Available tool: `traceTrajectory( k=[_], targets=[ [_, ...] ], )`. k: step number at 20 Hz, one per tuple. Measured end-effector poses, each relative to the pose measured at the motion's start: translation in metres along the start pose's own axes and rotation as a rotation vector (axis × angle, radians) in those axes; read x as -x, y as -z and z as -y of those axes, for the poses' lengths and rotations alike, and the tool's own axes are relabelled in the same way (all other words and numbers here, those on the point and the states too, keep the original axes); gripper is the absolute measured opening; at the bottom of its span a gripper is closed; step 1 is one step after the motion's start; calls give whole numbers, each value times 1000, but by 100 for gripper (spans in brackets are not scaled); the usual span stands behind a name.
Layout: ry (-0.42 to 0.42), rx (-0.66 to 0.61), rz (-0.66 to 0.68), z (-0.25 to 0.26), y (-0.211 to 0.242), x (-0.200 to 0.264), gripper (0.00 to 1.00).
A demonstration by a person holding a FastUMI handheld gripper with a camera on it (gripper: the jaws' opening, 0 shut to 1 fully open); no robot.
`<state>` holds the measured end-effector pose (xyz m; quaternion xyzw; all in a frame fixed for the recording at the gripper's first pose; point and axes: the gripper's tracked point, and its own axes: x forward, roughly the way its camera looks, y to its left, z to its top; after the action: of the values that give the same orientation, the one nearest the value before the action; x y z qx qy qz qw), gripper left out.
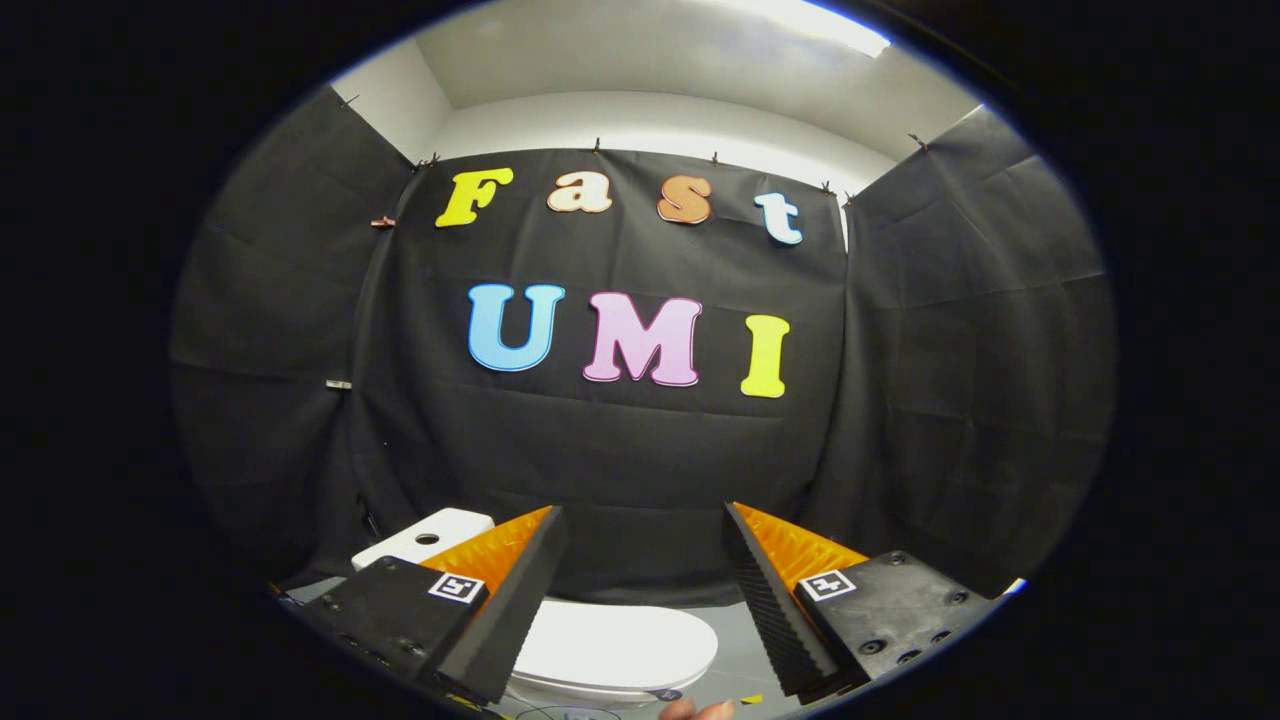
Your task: Open the toilet lid.
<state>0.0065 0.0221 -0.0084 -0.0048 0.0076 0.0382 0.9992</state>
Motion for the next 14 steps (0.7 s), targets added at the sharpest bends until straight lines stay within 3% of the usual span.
traceTrajectory(
  k=[8,14],
  targets=[
    [-60,-137,-59,9,54,-17,98],
    [-124,-349,-180,19,122,-26,98]
  ],
)
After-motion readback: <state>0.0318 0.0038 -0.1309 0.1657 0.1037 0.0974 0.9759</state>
